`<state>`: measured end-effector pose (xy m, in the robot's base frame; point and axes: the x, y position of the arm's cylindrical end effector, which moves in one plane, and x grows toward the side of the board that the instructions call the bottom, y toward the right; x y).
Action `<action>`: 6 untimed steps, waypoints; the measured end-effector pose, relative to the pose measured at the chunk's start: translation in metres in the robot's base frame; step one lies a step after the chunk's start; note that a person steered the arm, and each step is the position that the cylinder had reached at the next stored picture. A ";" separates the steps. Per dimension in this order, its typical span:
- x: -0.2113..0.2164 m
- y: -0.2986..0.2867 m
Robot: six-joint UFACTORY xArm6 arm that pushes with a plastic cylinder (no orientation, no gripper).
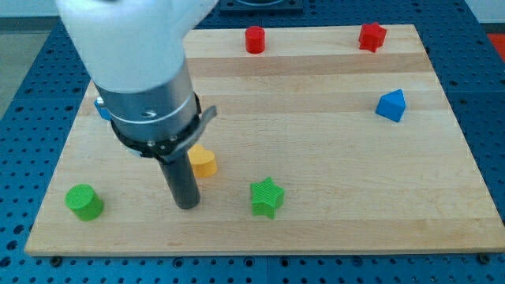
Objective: Push the yellow heart to the bottom right of the board
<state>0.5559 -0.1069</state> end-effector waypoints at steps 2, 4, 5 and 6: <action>-0.045 -0.001; -0.082 0.001; -0.093 0.015; -0.103 0.039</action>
<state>0.4532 -0.0680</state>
